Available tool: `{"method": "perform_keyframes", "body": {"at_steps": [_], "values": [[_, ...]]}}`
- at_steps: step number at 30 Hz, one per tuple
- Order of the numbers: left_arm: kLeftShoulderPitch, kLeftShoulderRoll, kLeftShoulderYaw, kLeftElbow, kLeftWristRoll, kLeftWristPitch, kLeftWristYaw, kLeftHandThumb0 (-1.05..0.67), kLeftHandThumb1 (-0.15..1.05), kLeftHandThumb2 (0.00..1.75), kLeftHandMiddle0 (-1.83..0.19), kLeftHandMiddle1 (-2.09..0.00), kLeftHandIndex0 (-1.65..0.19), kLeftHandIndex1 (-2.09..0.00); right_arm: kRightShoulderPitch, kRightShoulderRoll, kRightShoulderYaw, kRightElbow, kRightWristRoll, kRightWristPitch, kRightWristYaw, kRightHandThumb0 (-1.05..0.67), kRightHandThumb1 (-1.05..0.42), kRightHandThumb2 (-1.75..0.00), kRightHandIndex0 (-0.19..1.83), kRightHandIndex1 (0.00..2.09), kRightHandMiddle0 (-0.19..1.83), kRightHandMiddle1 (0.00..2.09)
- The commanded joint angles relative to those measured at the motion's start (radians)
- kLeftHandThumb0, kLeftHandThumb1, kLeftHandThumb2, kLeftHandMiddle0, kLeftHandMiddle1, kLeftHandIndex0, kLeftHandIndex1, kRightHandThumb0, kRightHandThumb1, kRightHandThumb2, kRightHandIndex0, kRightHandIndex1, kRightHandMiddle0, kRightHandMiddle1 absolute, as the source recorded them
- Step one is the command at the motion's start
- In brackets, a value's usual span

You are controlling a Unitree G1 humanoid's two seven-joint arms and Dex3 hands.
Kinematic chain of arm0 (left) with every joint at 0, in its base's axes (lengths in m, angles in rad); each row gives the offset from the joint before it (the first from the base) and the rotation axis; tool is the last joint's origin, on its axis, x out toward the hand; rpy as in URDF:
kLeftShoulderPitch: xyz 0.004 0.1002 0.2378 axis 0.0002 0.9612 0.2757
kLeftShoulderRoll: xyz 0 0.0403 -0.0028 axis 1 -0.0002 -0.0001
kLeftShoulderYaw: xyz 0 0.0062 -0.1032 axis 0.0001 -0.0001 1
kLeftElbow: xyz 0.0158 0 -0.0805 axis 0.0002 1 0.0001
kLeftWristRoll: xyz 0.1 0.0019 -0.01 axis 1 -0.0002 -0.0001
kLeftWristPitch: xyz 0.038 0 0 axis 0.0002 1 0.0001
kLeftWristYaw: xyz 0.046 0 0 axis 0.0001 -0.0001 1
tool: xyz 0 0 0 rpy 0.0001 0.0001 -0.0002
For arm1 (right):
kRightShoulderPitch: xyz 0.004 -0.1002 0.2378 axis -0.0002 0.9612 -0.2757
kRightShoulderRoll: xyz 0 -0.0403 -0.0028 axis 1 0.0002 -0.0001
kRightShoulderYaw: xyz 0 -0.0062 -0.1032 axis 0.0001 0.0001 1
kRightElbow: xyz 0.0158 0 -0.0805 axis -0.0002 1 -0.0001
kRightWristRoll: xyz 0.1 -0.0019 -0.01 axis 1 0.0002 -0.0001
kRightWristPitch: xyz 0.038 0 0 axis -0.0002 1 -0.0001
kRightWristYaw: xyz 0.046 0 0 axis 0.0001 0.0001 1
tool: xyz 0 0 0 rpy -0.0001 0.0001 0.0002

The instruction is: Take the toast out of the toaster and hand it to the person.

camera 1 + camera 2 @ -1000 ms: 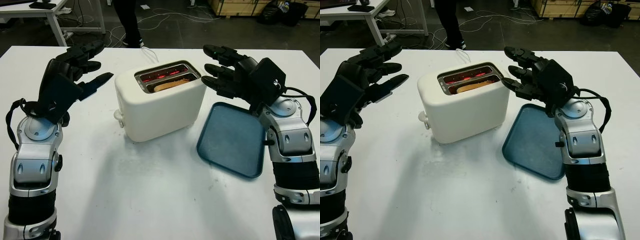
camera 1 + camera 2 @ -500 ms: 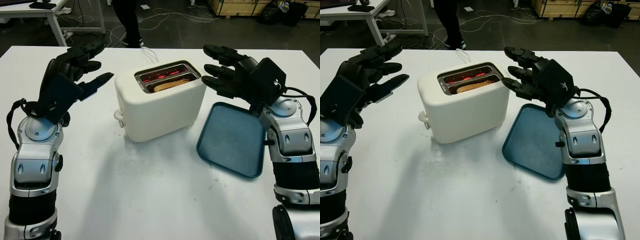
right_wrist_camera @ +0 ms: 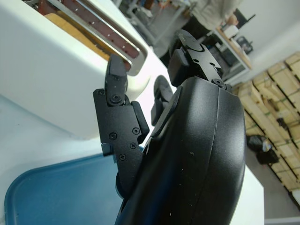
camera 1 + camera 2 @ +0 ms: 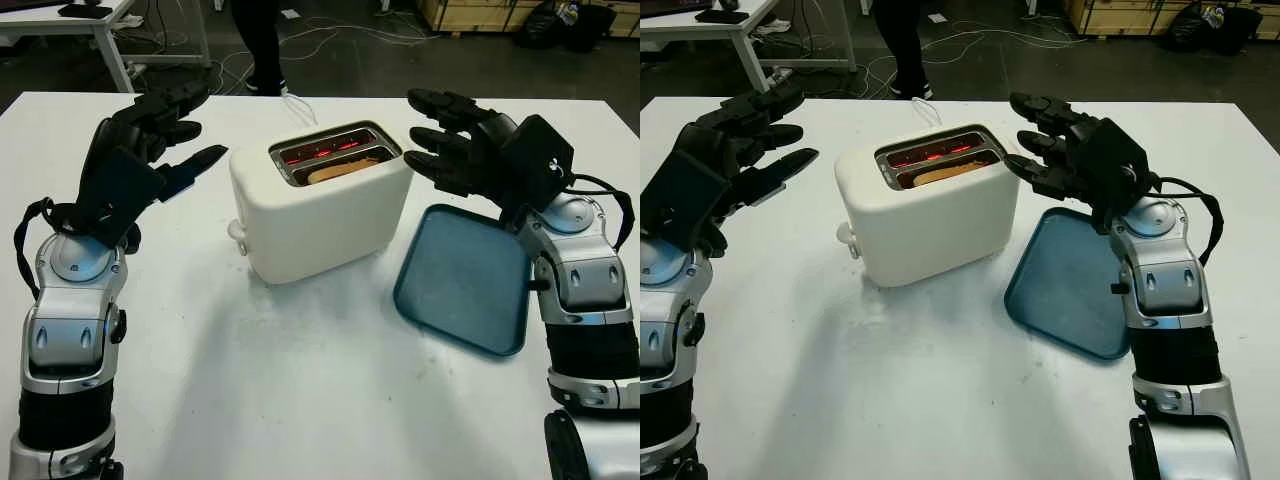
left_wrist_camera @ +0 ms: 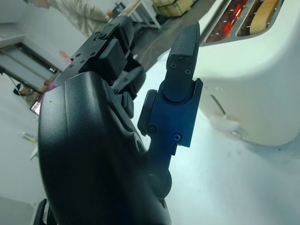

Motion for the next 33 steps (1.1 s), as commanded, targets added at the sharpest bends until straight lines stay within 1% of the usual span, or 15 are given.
{"method": "perform_keyframes", "body": {"at_steps": [1,20,33], "values": [[-0.003,-0.001,0.003,-0.01,-0.007,0.003,-0.002,-0.47,0.92,0.03,-0.16,-0.79,-0.51,-0.01,-0.002,-0.003,-0.005,-0.001,0.005,-0.01,-0.003,-0.18,-0.92,-0.32,0.19,0.25,0.31,0.01],[-0.004,-0.007,0.008,-0.006,-0.013,-0.004,0.0,-0.46,0.92,0.03,-0.15,-0.81,-0.51,-0.01,0.003,0.008,-0.015,-0.013,0.016,-0.003,-0.006,-0.15,-0.92,-0.34,0.13,0.33,0.3,0.01],[-0.006,-0.008,0.007,-0.006,-0.011,0.0,0.001,-0.45,0.92,0.04,-0.14,-0.81,-0.51,0.0,-0.001,0.001,-0.008,0.002,0.002,-0.016,-0.004,-0.21,-0.9,-0.31,0.12,0.43,0.33,0.02]]}}
